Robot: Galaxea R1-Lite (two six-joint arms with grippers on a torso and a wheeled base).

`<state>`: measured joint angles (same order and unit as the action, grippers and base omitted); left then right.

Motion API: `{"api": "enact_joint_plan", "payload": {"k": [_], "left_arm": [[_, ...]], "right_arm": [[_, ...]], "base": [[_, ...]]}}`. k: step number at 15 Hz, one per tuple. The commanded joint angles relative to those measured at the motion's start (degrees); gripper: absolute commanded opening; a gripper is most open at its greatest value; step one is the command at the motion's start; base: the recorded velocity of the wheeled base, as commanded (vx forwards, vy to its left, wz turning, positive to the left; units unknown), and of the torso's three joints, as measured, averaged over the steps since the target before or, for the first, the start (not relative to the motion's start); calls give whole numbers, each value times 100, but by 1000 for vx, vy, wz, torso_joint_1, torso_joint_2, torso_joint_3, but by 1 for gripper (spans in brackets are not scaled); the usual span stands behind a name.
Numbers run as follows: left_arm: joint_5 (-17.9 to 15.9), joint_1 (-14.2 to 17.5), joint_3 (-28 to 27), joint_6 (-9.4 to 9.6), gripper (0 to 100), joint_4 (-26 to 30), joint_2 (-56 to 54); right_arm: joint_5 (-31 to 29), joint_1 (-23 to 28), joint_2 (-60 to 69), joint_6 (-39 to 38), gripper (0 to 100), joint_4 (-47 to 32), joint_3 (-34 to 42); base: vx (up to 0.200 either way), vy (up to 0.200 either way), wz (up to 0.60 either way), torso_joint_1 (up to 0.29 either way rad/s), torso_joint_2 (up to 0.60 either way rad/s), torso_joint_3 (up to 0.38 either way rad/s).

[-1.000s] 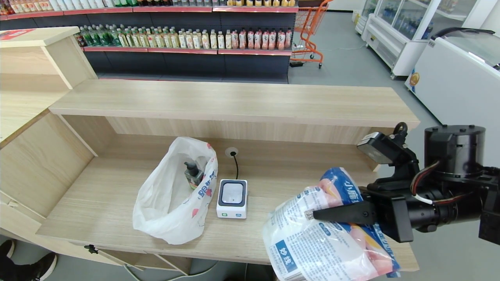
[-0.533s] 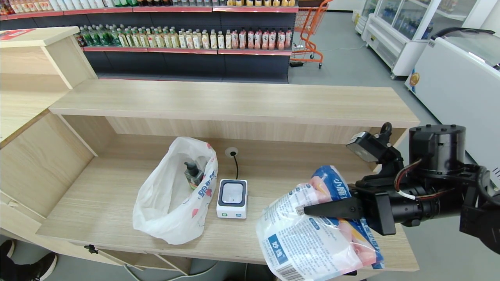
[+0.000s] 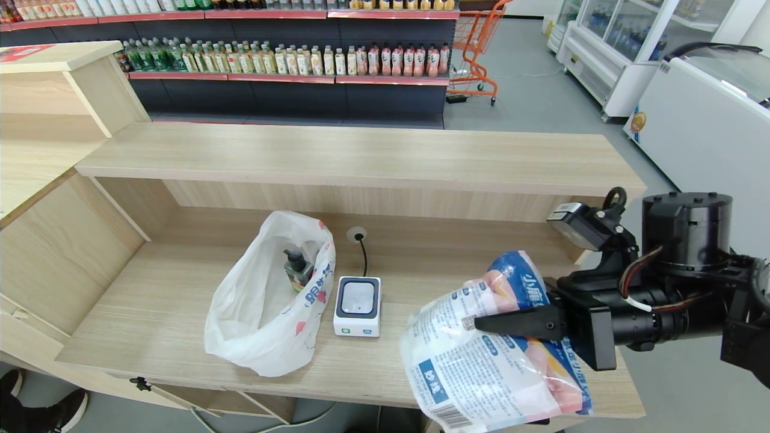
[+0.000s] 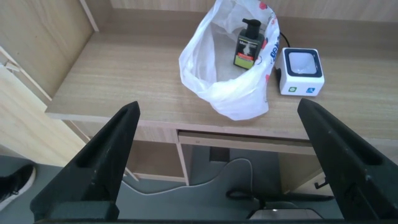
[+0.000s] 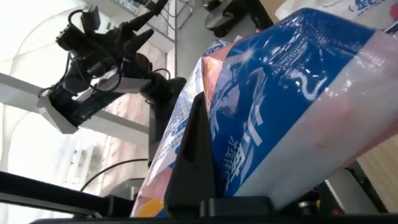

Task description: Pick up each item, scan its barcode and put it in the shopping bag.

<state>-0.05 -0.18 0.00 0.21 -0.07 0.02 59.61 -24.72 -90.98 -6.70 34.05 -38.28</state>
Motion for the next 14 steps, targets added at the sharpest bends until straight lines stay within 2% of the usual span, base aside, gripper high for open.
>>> {"api": "enact_joint_plan", "payload": {"k": [1,4,5,6,9,14], "left_arm": [[-4,1,0,6,100,-1,-2],[-4,1,0,-3,100,-1,-2],[-4,1,0,-3,100,-1,-2],[5,1,0,6,100,-1,-2],[-4,1,0,-3,100,-1,-2],[-4,1,0,6,100,-1,-2]], "right_arm": [[-714,433,291,1207,0,-39,216],[-1716,987,590,3044,0,-83,268],[-1945,1013,625,3263,0,-65,268],[-2472,1013,687,3799,0,-39,303],[-2498,996,1029,4722,0,-39,523],[-2366,820,942,6946,0,-109,699]], "base": [[0,0,0,0,0,0],[0,0,0,0,0,0],[0,0,0,0,0,0],[0,0,0,0,0,0],[0,0,0,0,0,0],[0,0,0,0,0,0]]}}
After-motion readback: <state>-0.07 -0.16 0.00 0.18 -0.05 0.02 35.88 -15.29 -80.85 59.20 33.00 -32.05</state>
